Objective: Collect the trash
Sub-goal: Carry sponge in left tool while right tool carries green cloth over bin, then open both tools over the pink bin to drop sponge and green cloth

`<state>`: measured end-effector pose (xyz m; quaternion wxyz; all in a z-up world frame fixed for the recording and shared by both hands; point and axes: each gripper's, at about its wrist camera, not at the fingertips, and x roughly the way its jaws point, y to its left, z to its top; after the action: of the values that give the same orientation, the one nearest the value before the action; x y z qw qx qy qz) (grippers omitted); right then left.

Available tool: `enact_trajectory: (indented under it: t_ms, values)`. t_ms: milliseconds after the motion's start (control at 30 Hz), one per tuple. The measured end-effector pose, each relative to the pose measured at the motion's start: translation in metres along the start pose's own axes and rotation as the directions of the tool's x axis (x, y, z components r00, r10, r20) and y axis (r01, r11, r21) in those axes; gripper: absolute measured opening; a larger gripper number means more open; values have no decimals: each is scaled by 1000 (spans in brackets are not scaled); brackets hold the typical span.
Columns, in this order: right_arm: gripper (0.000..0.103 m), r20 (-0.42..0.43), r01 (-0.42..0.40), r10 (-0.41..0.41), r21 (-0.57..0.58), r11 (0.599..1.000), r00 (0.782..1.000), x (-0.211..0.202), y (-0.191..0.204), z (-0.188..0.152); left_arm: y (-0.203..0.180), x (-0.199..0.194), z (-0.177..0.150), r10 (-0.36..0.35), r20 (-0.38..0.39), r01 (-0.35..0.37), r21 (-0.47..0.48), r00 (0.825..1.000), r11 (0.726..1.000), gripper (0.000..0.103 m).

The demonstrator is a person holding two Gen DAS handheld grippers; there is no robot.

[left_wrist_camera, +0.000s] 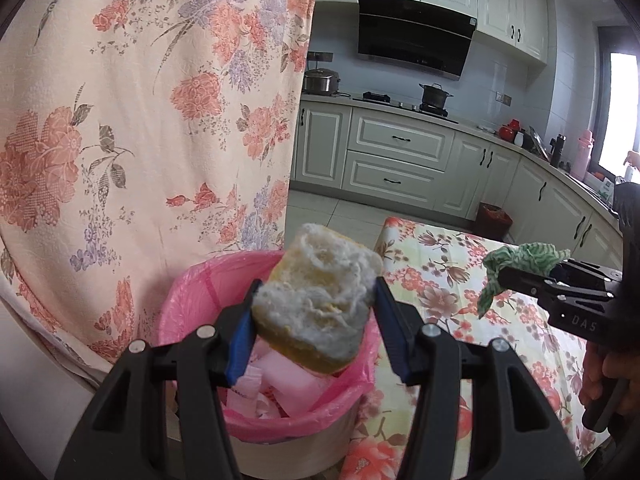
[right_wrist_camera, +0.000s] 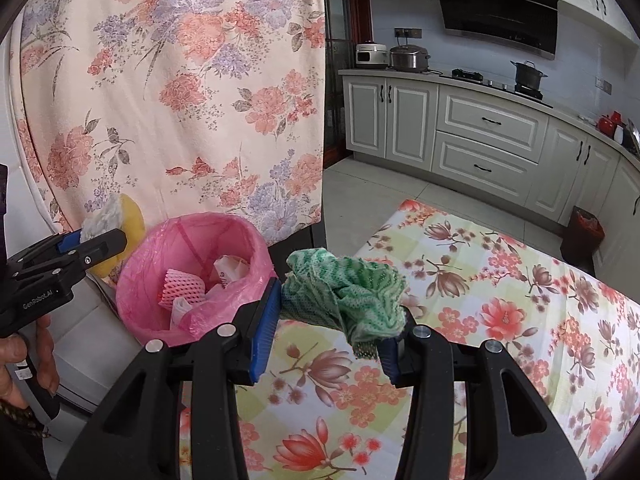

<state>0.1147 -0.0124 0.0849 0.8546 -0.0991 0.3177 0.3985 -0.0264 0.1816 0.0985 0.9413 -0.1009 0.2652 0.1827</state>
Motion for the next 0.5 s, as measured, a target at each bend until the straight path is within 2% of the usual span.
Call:
enact_trajectory:
  t_ms: [500]
  values:
    - [44, -26, -118, 117, -48, 992, 993, 40, 53, 43, 51, 5, 9, 98, -11, -99, -72, 995, 992, 54]
